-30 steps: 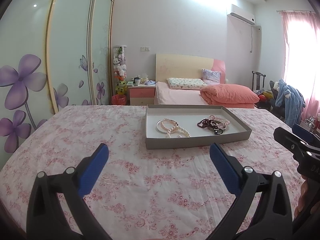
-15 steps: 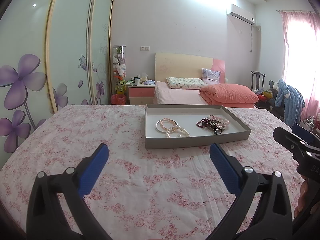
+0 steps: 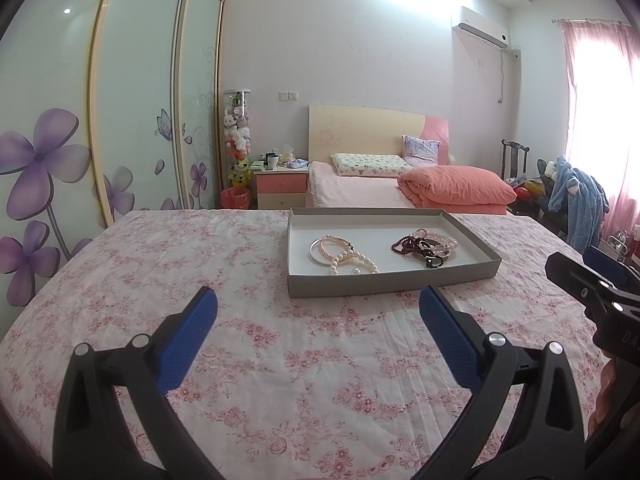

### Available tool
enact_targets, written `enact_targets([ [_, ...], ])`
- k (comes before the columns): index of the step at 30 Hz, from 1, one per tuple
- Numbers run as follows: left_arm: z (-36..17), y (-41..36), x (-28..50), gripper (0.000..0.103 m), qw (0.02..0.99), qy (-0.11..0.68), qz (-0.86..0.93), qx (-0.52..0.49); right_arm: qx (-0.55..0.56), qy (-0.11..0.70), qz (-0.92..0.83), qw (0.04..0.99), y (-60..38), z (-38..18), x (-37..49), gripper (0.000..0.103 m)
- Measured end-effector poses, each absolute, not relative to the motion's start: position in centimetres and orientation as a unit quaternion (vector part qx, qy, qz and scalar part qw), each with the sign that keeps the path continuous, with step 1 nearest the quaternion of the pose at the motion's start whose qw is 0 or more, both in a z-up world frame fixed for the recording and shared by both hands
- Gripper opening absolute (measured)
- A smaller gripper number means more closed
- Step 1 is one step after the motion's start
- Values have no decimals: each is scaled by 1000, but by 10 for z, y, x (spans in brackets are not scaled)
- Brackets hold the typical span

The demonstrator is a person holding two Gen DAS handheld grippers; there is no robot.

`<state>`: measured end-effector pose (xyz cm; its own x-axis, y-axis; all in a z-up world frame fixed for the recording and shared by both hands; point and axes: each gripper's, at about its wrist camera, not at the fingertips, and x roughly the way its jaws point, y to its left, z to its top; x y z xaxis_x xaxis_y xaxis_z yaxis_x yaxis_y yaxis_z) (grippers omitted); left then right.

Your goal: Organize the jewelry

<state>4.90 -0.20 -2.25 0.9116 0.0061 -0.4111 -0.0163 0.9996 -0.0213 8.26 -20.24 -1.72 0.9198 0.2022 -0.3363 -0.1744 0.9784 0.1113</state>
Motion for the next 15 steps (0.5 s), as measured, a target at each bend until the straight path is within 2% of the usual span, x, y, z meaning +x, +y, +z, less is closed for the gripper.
enact_targets([
  [15,-22,-4,49,99,977,211,5,-12,40,176,96,979,-202,-17,82,101],
])
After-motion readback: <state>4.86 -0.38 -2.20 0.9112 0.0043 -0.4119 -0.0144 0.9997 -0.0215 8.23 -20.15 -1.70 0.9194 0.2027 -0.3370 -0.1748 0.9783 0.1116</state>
